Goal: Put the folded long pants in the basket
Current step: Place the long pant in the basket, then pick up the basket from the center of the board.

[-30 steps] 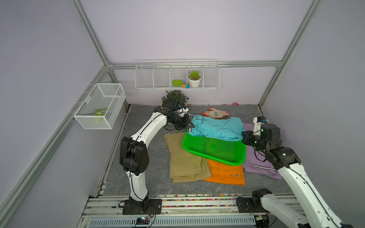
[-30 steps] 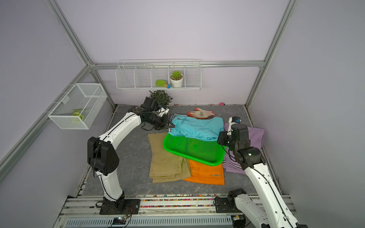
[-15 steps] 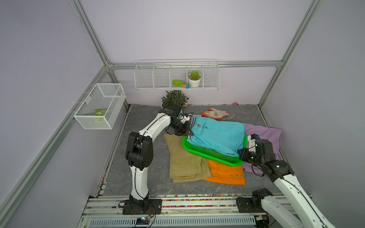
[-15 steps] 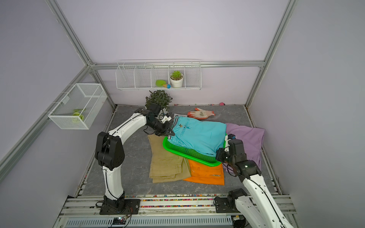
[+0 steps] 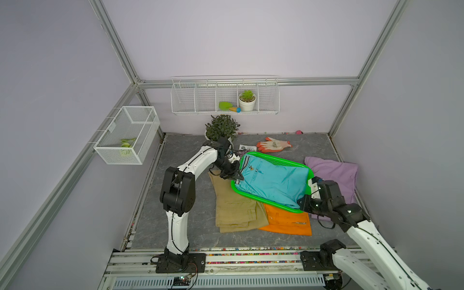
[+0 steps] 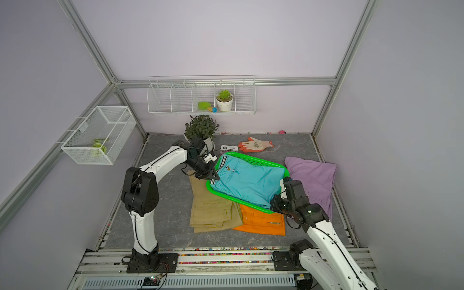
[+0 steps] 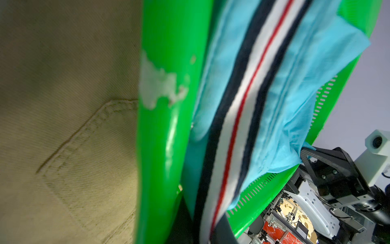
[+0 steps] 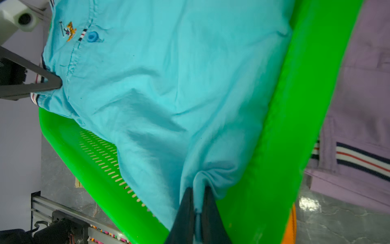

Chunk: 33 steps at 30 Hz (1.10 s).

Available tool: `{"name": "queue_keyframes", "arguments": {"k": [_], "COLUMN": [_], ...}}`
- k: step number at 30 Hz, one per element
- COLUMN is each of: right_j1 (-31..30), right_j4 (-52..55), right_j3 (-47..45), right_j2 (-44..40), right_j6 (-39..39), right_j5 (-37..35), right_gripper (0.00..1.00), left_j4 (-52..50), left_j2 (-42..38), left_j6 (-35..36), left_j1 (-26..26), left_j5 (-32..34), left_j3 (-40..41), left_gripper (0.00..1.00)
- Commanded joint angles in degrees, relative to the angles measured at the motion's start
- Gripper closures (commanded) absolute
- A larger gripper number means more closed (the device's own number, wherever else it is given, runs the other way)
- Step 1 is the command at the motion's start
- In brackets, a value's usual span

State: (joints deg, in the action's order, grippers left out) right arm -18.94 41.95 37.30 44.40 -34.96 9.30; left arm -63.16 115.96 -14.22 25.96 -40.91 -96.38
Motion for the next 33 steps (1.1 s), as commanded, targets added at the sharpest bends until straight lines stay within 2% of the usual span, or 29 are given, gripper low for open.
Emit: {"name": "queue_keyframes", "arguments": {"k": [1, 2, 3, 5, 10, 13, 16, 17, 21, 26, 29, 31, 33], "right_j1": [-2.2, -2.3, -2.3, -2.3, -2.3, -2.3, -2.3, -2.1, -1.1, 3.5, 5.1, 5.3, 5.6], "right_j4": [4.2, 4.5, 4.5, 4.2, 3.0, 4.0, 3.7, 3.7, 4.3, 3.2, 5.6, 5.7, 4.9], "right_j3": [-0.6, -0.6, -0.7, -0.7, 0.2, 2.3, 5.3, 6.6, 11.4, 15.1, 18.4, 19.5, 19.1], "right_j2": [1.3, 1.5, 1.7, 1.9, 2.4, 3.1, 3.1, 3.2, 5.9, 13.5, 17.4, 17.8, 18.1], "right_j6": [-2.5, -2.9, -2.8, -2.9, -1.9, -0.5, 1.5, 1.9, 4.9, 6.3, 6.4, 7.5, 7.6], "right_j5": [-2.7, -3.1, -3.3, -4.5, -6.4, -7.8, -9.7, -10.5, -14.5, -12.2, -14.9, -17.2, -18.8], "right_gripper": [1.00, 0.98, 0.91, 0.84, 0.81, 0.62, 0.46, 0.42, 0.39, 0.39, 0.39, 0.36, 0.30], "left_j4": [-1.1, -1.2, -1.1, -1.1, -1.6, -3.2, -5.0, -5.5, -7.2, -7.4, -7.1, -6.7, -5.9], "left_j2": [1.2, 1.1, 1.0, 0.9, 1.5, 0.8, -0.5, -1.0, -2.7, -5.8, -7.8, -9.1, -9.6], "left_j6": [0.5, 0.5, 0.6, 0.6, 0.7, 1.6, 2.3, 2.4, 1.8, 0.7, 0.6, 1.0, 1.4], "left_j1": [-0.7, -0.7, -0.7, -0.7, -0.7, -0.7, -0.7, -0.7, -0.7, -0.7, -0.7, -0.7, -0.7], "left_j5": [3.6, 3.5, 3.5, 4.0, 4.0, 4.9, 5.8, 6.4, 9.1, 11.1, 11.4, 13.1, 16.0], "left_j3": [0.0, -0.1, -0.2, -0.4, -0.9, -1.8, -3.2, -3.7, -5.9, -7.3, -7.8, -7.6, -7.3], "left_gripper": [1.00, 1.00, 0.99, 0.88, 0.81, 0.71, 0.48, 0.45, 0.43, 0.42, 0.42, 0.41, 0.36]}}
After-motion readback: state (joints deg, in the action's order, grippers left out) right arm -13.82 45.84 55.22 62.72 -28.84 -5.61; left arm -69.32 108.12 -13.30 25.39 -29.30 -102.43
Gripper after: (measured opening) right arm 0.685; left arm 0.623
